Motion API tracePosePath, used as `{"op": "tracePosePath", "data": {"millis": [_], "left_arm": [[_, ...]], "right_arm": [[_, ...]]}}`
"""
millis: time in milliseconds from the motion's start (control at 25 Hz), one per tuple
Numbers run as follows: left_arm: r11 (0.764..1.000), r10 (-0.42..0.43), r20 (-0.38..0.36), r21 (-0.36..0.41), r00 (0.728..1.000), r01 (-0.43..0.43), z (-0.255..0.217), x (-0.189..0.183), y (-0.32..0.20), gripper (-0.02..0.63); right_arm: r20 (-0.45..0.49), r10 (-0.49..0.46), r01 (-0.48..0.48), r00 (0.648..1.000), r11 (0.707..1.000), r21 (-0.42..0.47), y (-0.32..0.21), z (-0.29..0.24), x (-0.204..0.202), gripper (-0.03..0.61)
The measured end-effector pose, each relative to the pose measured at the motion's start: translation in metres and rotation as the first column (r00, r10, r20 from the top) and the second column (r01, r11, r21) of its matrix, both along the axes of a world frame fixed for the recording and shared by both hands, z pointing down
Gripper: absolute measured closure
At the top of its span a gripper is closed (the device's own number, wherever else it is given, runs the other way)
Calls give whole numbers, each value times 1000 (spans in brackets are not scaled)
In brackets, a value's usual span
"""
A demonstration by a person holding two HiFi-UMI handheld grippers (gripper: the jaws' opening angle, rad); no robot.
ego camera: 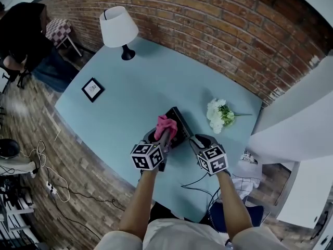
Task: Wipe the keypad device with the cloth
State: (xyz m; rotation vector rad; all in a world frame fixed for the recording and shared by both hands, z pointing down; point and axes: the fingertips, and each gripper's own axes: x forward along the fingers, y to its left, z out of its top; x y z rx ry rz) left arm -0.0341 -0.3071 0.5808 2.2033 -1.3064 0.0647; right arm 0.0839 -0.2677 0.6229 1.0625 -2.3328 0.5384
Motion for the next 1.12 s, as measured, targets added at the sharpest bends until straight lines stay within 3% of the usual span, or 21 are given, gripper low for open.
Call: {"op": "tracePosePath", "data": {"millis": [120, 240, 360, 720, 920, 1120], "left_arm": [[998, 43, -75, 50, 996, -39, -22, 29, -2, 472], [993, 110, -28, 56, 994, -108, -16, 62, -1, 471], [994, 104, 21, 28, 994, -104, 5, 74, 1, 469], [999, -7, 12, 51, 1000, 6, 22, 60, 5, 465], [998, -56, 31, 12, 998, 56, 43, 41, 10, 465], [992, -97, 81, -75, 992, 103, 79, 12, 27, 465]], "right_arm": [[-16, -4, 5, 1000, 1000, 7, -1, 1, 1, 440], [-35, -30, 30, 999, 999, 13, -3, 5, -1, 440], [-53, -75, 76, 996, 997, 7, -1, 13, -6, 440], [-74, -140, 141, 987, 990, 14, 2, 18, -12, 440], [-65, -132, 132, 989, 991, 1, 1, 18, -11, 440], [-88, -133, 134, 987, 991, 0, 3, 21, -14, 440]]}}
